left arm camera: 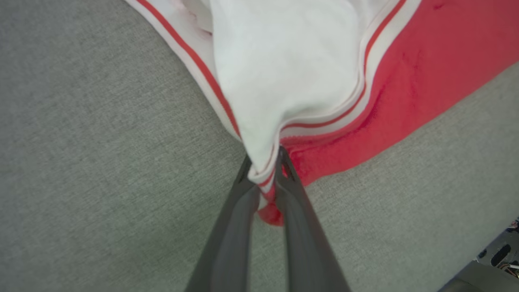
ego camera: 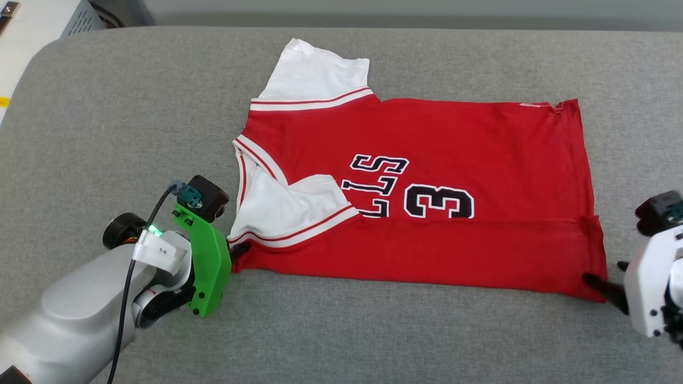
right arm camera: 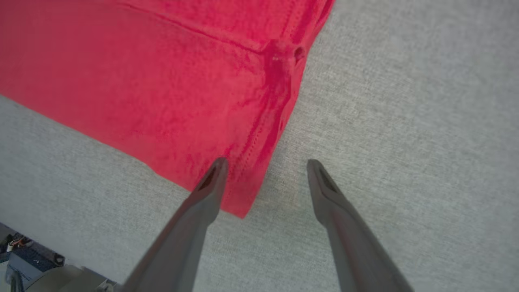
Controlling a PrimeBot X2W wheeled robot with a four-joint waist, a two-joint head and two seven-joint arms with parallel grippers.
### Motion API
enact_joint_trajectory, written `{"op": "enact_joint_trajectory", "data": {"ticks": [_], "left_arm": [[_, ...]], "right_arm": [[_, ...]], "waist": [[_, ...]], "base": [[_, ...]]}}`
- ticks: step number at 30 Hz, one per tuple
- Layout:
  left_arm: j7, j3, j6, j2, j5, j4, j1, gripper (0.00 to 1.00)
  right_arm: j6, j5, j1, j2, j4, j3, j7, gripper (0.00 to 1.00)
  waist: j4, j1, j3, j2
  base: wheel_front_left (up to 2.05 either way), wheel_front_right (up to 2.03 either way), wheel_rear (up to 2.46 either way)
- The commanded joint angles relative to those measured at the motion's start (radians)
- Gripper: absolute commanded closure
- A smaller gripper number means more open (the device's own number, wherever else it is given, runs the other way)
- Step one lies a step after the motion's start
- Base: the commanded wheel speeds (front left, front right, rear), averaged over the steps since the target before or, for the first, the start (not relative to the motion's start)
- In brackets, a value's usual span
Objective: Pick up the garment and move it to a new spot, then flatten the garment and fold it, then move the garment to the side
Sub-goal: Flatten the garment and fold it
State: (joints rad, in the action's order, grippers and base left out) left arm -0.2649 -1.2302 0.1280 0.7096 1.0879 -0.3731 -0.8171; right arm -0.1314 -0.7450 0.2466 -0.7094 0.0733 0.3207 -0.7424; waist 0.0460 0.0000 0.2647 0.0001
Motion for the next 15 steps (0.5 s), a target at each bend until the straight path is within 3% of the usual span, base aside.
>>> {"op": "enact_joint_trajectory", "data": {"ticks": [1, 10, 11, 12, 15], "left_arm": [[0.007, -0.001, 0.003, -0.007, -0.012, -0.001, -0.012, 1.0], [0.041, -0.001, 0.0, -0.019, -0.017, -0.024, 0.007, 1.0], [0.046, -0.001, 0.0, -0.018, -0.014, -0.028, 0.014, 1.0], [0.05, -0.001, 0.0, -0.017, -0.012, -0.03, 0.02, 1.0], [0.068, -0.002, -0.003, -0.012, -0.006, -0.039, 0.046, 1.0]], "right_arm": [[0.001, -0.004, -0.009, 0.022, 0.025, 0.012, 0.011, 0.0], [0.001, -0.013, -0.031, 0.066, 0.157, 0.133, 0.069, 0.0], [0.001, -0.023, -0.03, 0.066, 0.161, 0.139, 0.082, 0.95], [0.001, -0.027, -0.026, 0.065, 0.161, 0.143, 0.098, 1.0], [0.001, -0.028, -0.013, 0.054, 0.16, 0.137, 0.158, 1.0]], "waist": [[0.005, 0.0, 0.012, -0.0001], [0.001, 0.0, 0.018, -0.0001], [-0.003, 0.0, 0.014, -0.0001], [-0.006, 0.0, 0.01, -0.0001], [-0.016, 0.0, -0.016, -0.0001]], "base": [[0.0, 0.0, 0.0], [0.0, 0.0, 0.0], [0.0, 0.0, 0.0], [0.0, 0.0, 0.0], [0.0, 0.0, 0.0]]}}
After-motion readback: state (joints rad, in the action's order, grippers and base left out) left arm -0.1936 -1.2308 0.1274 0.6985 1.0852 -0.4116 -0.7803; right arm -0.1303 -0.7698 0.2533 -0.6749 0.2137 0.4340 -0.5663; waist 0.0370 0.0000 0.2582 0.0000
